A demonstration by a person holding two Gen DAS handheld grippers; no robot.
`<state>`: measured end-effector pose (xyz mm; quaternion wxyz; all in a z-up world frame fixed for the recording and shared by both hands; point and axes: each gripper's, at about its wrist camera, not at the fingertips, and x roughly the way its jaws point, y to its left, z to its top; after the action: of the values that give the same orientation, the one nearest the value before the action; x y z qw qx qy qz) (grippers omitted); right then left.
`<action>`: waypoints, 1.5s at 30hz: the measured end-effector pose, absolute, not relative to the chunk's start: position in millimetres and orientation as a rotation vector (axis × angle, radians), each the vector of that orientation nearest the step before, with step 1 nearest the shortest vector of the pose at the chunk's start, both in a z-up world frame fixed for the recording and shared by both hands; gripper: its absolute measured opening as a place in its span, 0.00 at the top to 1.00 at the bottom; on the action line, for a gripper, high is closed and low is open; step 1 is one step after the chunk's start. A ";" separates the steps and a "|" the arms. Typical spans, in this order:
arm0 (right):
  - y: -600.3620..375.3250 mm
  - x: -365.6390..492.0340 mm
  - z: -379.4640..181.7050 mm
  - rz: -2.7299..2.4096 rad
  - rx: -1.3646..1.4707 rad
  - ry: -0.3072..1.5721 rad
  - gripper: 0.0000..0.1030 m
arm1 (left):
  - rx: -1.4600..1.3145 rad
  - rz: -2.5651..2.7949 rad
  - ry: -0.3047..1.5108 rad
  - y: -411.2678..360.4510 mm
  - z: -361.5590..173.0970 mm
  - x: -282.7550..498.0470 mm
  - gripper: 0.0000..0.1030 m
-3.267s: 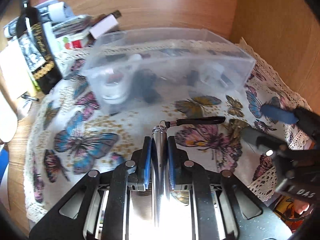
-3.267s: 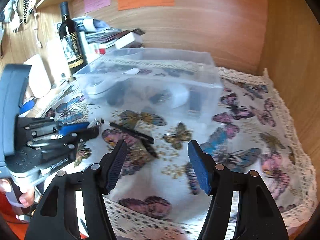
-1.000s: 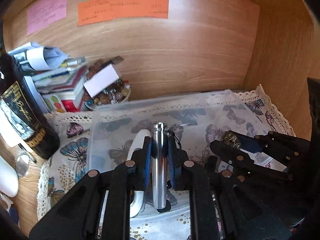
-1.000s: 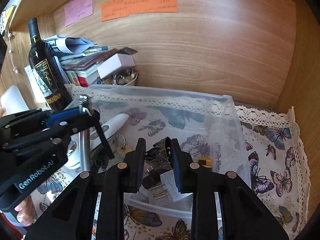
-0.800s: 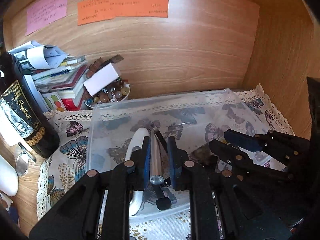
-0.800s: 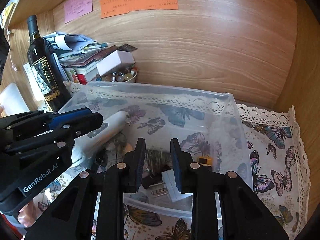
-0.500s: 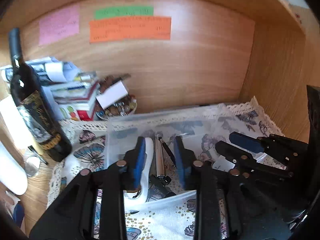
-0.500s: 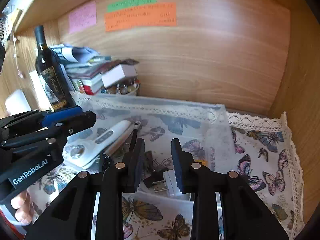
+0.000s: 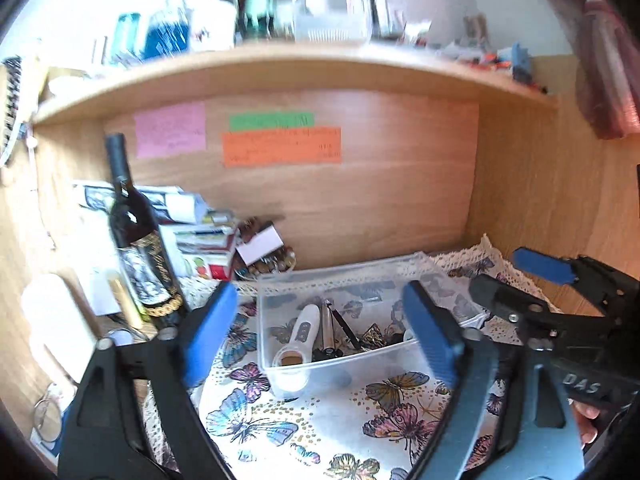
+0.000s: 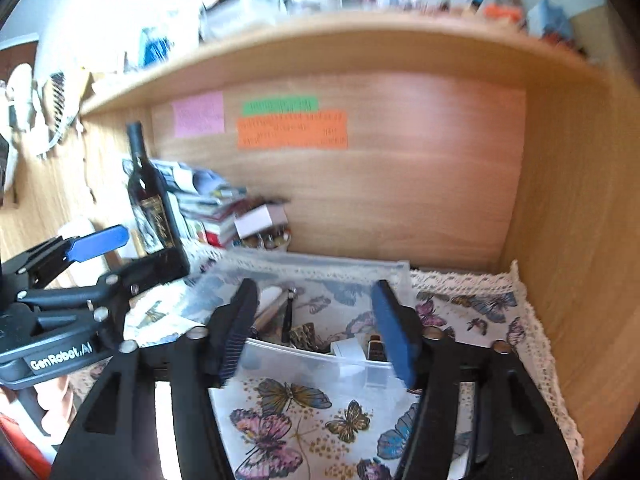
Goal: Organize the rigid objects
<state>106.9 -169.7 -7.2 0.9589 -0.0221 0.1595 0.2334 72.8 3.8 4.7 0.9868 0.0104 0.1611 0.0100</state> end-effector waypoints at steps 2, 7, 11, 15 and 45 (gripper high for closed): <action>-175.8 91.3 -1.2 0.472 -0.035 0.280 0.26 | 0.024 0.046 0.286 1.4 9.0 55.8 0.06; -183.2 62.7 7.6 0.476 -0.028 0.221 0.18 | 0.029 0.056 0.244 -3.1 15.3 30.3 0.03; -185.5 49.0 9.3 0.476 -0.027 0.195 0.15 | 0.022 0.056 0.224 -3.2 18.1 16.6 0.01; -187.4 41.8 9.2 0.478 -0.018 0.188 0.14 | 0.014 0.057 0.217 -2.6 18.9 9.3 0.01; -191.5 33.4 13.8 0.468 -0.010 0.163 0.09 | 0.024 0.051 0.195 -5.4 22.2 4.0 0.00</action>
<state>33.4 -191.5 13.8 0.9694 -0.0051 0.0806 0.2317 4.0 -5.4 22.2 0.9949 0.0121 0.0972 0.0254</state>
